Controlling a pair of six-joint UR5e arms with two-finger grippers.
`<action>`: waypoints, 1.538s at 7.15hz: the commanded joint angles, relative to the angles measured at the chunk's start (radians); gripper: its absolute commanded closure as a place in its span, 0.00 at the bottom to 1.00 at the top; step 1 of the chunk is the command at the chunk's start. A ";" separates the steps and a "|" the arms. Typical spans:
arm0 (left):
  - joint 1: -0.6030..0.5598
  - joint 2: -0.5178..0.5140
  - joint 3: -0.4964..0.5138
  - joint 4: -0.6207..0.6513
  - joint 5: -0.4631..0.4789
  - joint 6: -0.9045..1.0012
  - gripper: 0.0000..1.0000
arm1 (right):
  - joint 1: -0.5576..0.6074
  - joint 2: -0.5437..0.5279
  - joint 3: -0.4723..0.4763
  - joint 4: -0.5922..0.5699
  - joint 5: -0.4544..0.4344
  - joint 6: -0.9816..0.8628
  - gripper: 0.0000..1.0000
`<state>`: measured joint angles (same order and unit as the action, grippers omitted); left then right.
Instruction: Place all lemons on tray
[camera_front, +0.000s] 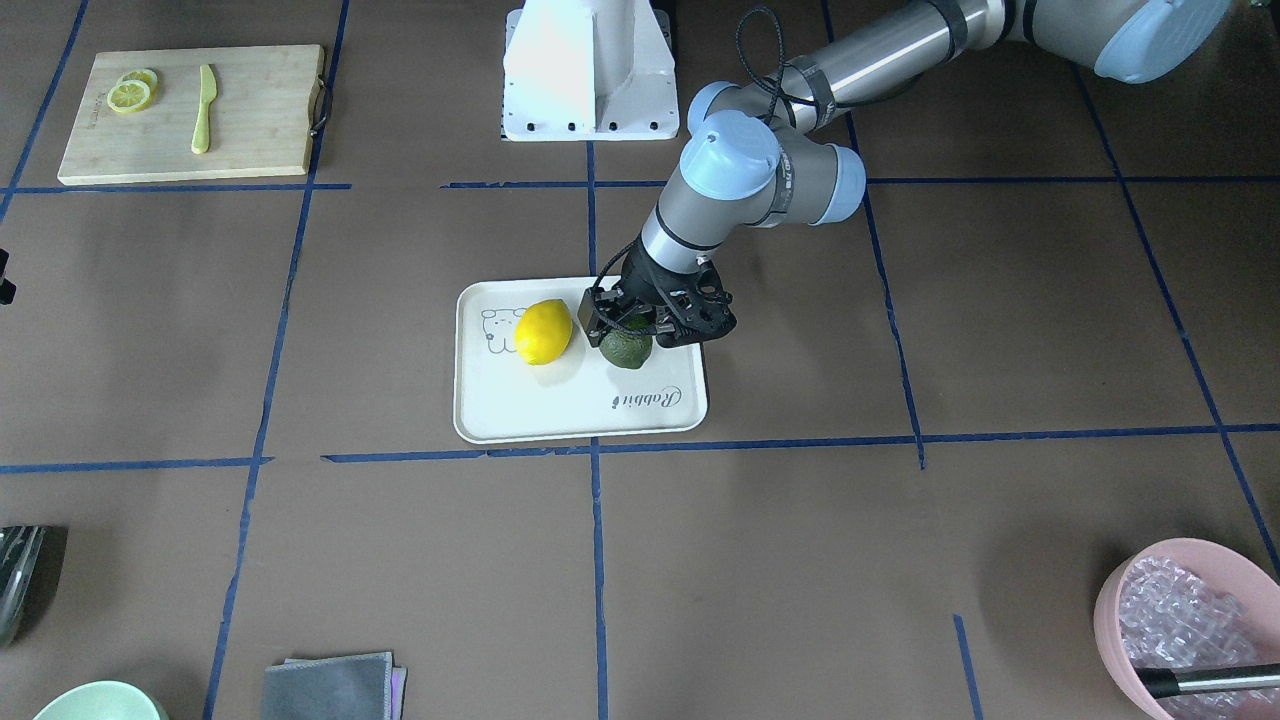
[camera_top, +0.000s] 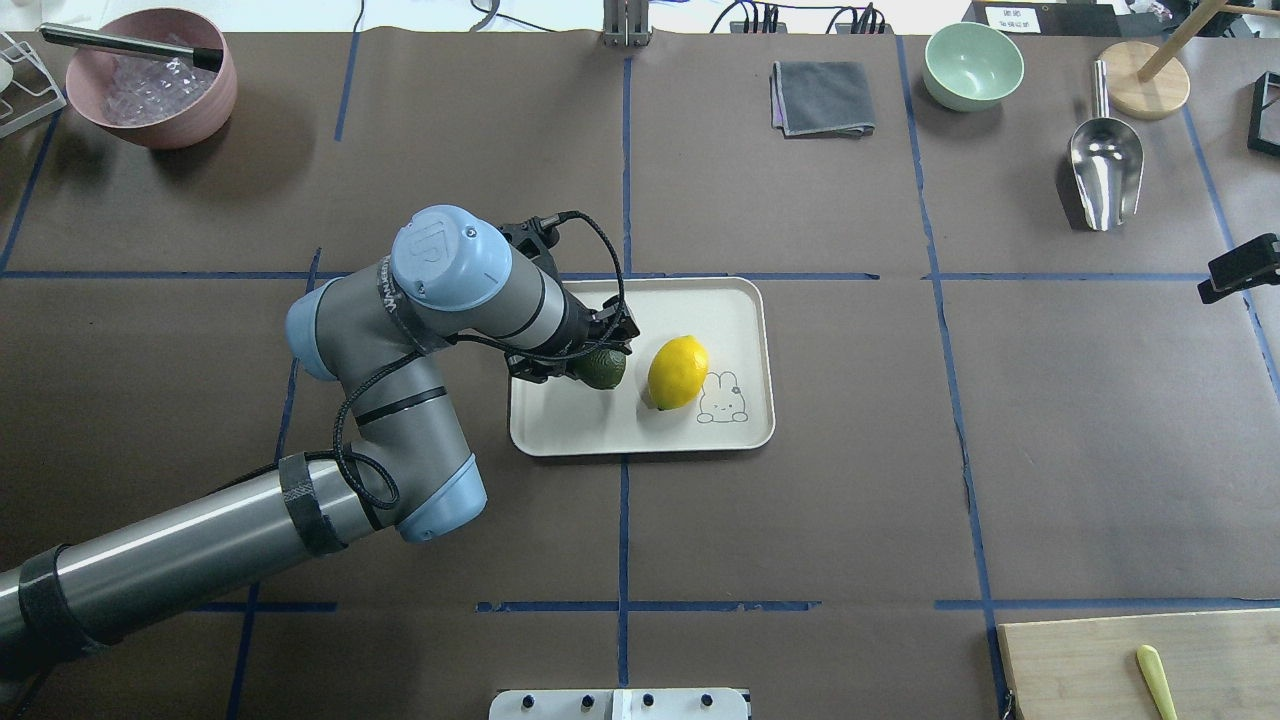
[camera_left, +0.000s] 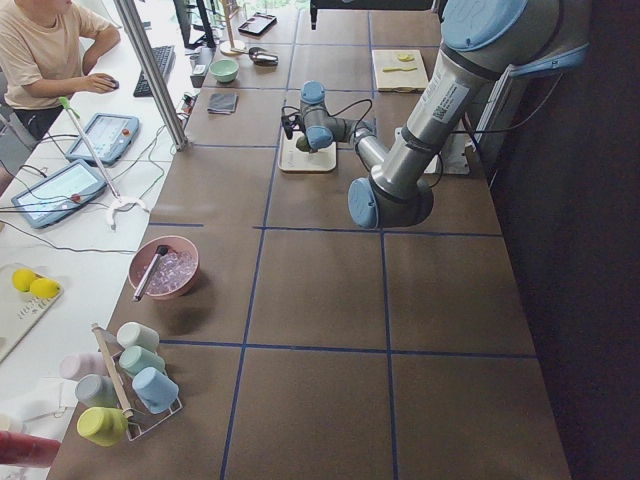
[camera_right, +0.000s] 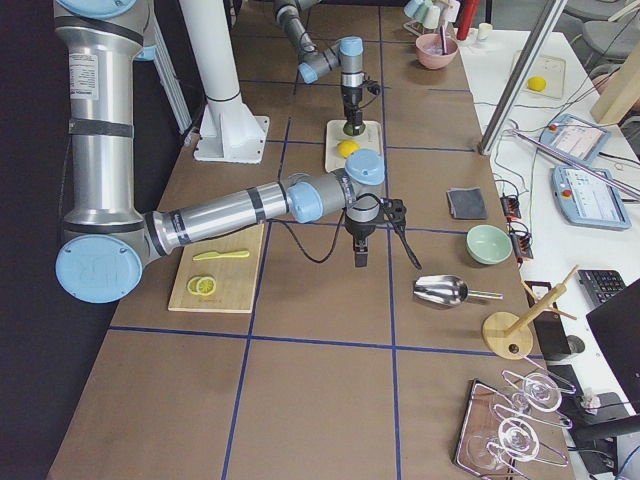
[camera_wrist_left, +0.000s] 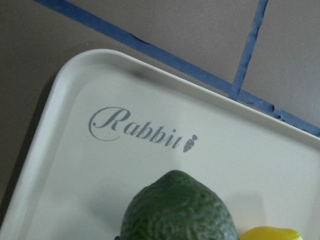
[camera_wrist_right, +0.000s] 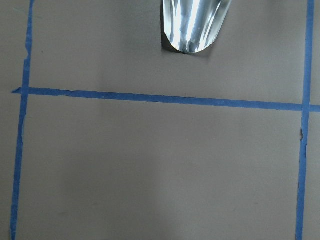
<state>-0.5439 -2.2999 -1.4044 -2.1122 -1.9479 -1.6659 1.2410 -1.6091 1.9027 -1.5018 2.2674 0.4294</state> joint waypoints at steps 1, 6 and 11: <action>0.001 0.000 -0.001 0.000 0.004 0.002 0.18 | 0.000 0.000 -0.002 0.000 0.000 0.000 0.01; -0.033 0.017 -0.097 0.011 0.000 0.008 0.00 | 0.000 0.003 0.006 0.000 0.003 -0.001 0.01; -0.457 0.525 -0.361 0.011 -0.363 0.538 0.00 | 0.129 0.005 -0.028 -0.017 0.003 -0.101 0.01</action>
<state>-0.8705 -1.9160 -1.7463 -2.1004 -2.2088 -1.3623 1.3352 -1.6050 1.8887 -1.5155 2.2702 0.3710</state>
